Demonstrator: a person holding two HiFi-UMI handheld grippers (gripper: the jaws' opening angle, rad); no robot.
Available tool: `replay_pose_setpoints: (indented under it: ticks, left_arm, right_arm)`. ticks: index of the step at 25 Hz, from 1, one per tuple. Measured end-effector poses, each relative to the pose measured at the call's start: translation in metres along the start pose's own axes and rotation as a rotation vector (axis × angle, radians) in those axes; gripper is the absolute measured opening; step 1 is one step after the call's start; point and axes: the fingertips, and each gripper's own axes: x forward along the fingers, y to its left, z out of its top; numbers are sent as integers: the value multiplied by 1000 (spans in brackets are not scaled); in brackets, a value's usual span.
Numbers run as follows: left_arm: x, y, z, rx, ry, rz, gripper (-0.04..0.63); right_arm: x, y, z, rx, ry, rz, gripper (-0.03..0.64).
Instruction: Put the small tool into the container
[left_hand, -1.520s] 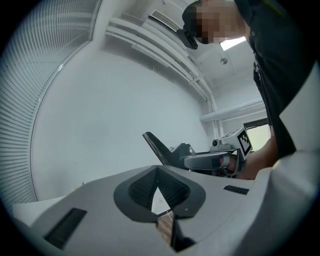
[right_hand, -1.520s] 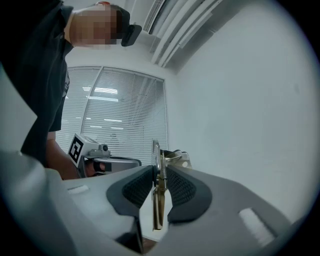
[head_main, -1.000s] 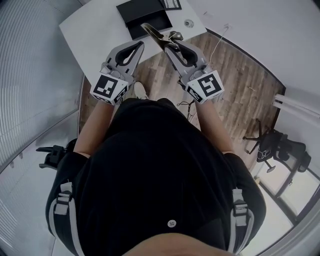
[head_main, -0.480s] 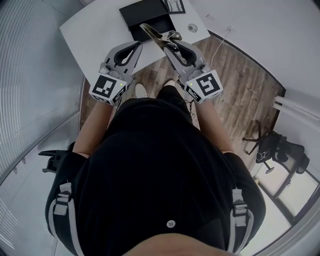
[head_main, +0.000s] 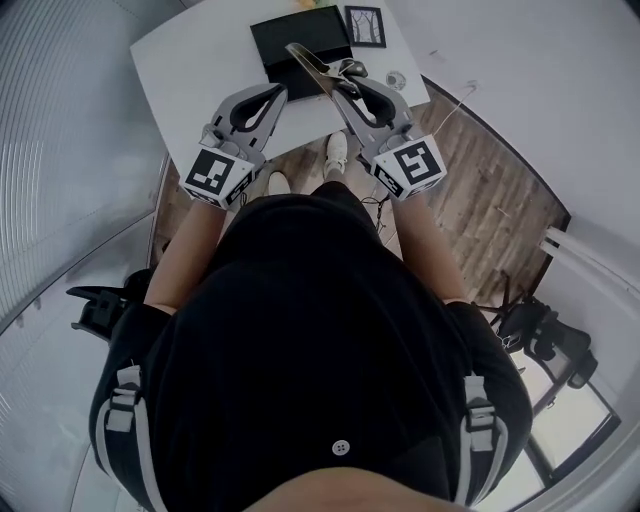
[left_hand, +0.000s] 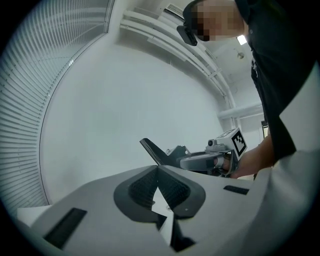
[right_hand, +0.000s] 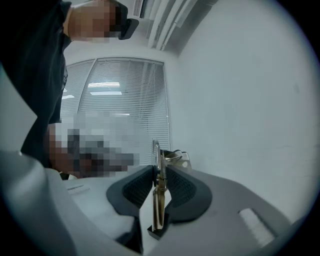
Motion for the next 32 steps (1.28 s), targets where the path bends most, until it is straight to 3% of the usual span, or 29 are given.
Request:
replay_pose_setpoints:
  ticks: [12, 32]
  left_arm:
    - [43, 35, -7, -2, 18, 205, 8]
    - [67, 59, -47, -19, 51, 556, 8]
  right_arm:
    - [46, -60, -40, 20, 147, 240, 98]
    - [83, -90, -153, -19, 450, 567, 98]
